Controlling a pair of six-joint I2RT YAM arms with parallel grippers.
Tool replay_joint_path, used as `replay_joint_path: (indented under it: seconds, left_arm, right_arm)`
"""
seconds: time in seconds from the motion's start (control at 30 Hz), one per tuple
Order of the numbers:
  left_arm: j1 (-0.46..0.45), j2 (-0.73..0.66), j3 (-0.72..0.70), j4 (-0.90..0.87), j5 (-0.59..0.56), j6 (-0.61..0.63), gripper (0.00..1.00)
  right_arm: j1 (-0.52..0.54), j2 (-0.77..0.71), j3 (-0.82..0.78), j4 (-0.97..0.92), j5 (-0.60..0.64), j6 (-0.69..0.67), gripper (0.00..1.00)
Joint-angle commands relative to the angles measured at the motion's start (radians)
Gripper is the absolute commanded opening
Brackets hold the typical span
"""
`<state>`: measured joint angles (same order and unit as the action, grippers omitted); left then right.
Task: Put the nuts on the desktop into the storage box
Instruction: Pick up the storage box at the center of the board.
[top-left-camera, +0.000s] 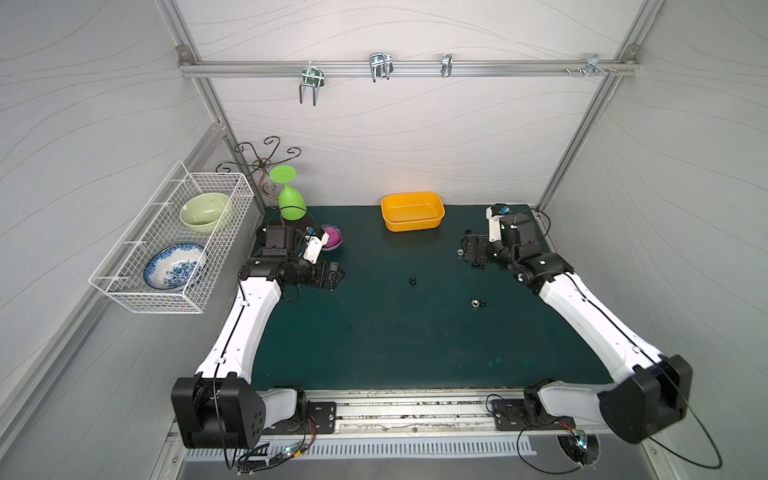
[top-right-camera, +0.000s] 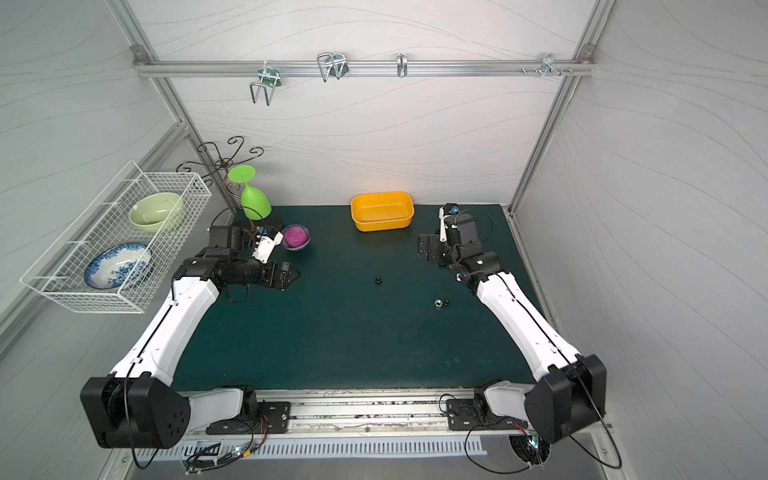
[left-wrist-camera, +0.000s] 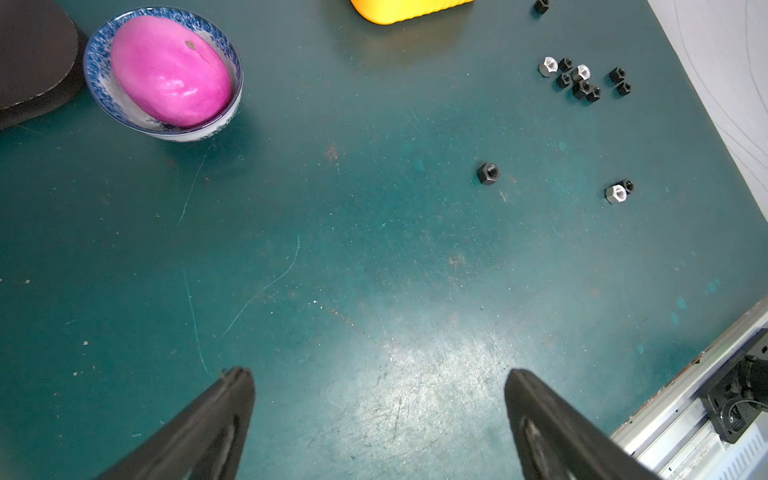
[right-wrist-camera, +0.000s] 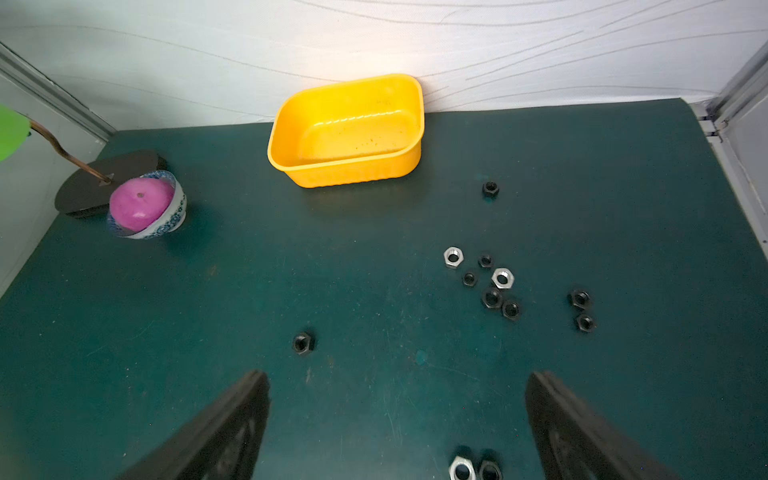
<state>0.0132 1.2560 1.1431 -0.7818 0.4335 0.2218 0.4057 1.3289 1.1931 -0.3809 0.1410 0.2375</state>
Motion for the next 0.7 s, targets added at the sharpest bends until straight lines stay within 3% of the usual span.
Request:
replay_joint_path:
  seconds: [0.0, 0.4, 0.57, 0.67]
  left_arm:
    - [0.005, -0.018, 0.005, 0.014, -0.001, 0.002, 0.99]
    - [0.005, -0.021, -0.032, 0.046, -0.029, -0.037, 0.99]
    - [0.005, -0.017, -0.048, 0.066, -0.002, -0.057, 0.99]
    - [0.005, -0.017, -0.056, 0.070, 0.021, -0.059, 0.99]
  right_arm:
    - [0.004, 0.085, 0.075, 0.067, -0.021, -0.016, 0.99]
    - [-0.035, 0.471, 0.334, 0.084, -0.049, 0.047, 0.96]
    - [-0.039, 0.650, 0.523, 0.009, -0.002, 0.153, 0.98]
    - [-0.040, 0.755, 0.649, -0.078, 0.071, 0.308, 0.99]
